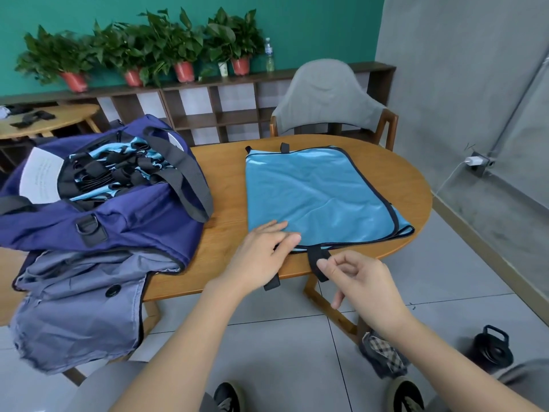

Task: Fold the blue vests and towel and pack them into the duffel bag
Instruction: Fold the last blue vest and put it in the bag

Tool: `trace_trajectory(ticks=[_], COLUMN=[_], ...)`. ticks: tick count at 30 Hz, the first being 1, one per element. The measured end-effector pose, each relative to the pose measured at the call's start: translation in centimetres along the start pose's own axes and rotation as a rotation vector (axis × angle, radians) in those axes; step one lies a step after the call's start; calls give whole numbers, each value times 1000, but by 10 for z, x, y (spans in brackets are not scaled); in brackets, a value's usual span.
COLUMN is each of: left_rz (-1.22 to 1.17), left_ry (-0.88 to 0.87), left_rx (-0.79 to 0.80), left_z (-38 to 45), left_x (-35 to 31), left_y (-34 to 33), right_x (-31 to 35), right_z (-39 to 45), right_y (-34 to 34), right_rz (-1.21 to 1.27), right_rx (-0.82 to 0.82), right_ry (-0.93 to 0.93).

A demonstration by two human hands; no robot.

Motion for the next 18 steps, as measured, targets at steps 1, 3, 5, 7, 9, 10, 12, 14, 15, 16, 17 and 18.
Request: trace_trajectory(ticks=[1, 3, 5, 7, 9, 10, 12, 14, 15, 16, 17, 18], left_rz=[-92, -132, -107, -103, -80, -50, 5, 17, 11, -1, -18, -36], left_ry=[-4, -37, -39, -10, 10, 23, 49, 60, 65, 70, 76, 79], left_rx=[-80, -191, -223, -219, -169, -137, -106, -113, -118, -122, -125, -129], left_z=[-4, -14, -24, -32, -38, -41, -46, -49, -51, -53, -55, -58], left_x=[1, 2, 7, 15, 20, 21, 22, 23, 23, 22, 21, 20], left_y=[7, 21, 30, 35, 33, 30, 25, 25, 25, 26, 27, 28], right_x=[-3, 2, 5, -5, -24, -35, -53, -57, -56, -55, -55, -54], right_z=[0, 2, 8, 25, 44, 50, 54, 51, 49, 47, 45, 44], right_y=[9, 31, 50, 63, 68, 70, 73, 77, 79, 80, 83, 85], right_rz=[-62, -267, -424, -529, -646, -691, -732, -727, -721, -710, -697, -687], right_rx=[-63, -249, -369, -320, -162, -90, -12, -26, -46, -68, -90, -112], right_ry=[24, 202, 369, 444, 457, 446, 417, 432, 448, 461, 467, 474])
Point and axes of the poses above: each hand's wrist, its own z-axis towards the middle knuckle, its own y-axis out of the back of the hand, x = y × z, the point moved 7 cm from there along z, towards the middle knuckle, and after that the axes turned 3 degrees about -z, right-handed, at the moved point
